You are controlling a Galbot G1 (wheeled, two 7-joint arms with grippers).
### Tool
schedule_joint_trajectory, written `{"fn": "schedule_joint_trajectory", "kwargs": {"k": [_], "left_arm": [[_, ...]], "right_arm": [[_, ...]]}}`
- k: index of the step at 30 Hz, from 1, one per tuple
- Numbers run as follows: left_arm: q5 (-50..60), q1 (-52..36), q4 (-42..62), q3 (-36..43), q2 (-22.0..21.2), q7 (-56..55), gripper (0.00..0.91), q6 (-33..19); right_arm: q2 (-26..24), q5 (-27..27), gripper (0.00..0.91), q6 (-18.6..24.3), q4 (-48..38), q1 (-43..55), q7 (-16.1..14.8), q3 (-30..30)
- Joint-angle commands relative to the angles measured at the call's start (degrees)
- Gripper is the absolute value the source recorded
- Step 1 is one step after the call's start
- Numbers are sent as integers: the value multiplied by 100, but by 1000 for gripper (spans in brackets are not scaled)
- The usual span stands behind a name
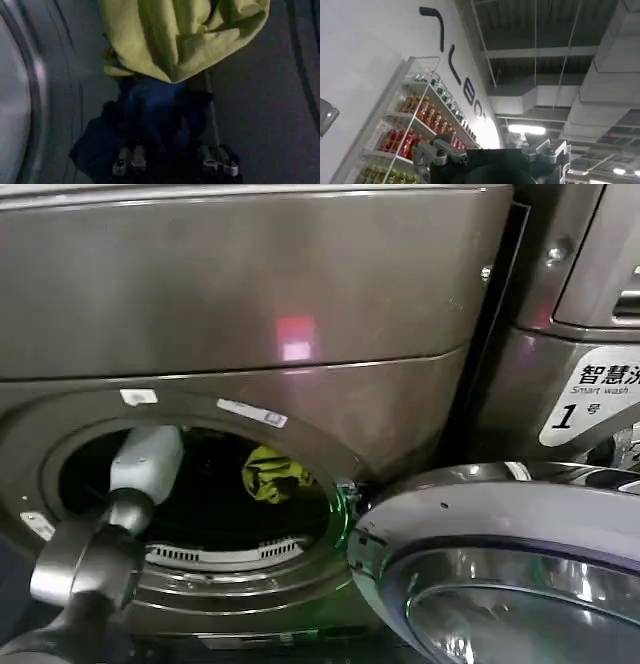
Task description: Grasp the clothes from the dryer.
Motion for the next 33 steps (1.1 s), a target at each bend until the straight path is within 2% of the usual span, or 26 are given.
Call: {"fn": "schedule_joint_trajectory", "kwargs": {"k": [1,10,16,18,28,31,33], "left_arm": [[-175,56,4,5,18,-25,0,29],[-482,131,-124,-39,-2,-146,0,90],[-1213,286,-470,-541,-44,-794,0,433],[-1276,497,-866,-710,-14,-1339,0,584],[-3710,1650,-2725,-1287,-91,-3240,0,2147],[-4188,2089,-3375,-1672,-221,-4012,0,2460],[-4552,2441,-3745,-1793,-259,-4404,0,2445]], "right_arm": [[1,-12,907,7,-11,-1,3,-8],[-4,-17,907,11,-9,-5,5,-13],[-5,-27,907,10,9,33,6,-63],[-4,-39,907,10,20,58,6,-98],[2,-108,907,28,-20,155,19,-208],[3,-162,907,27,-26,175,14,-222],[2,-192,907,34,-39,186,17,-226]]}}
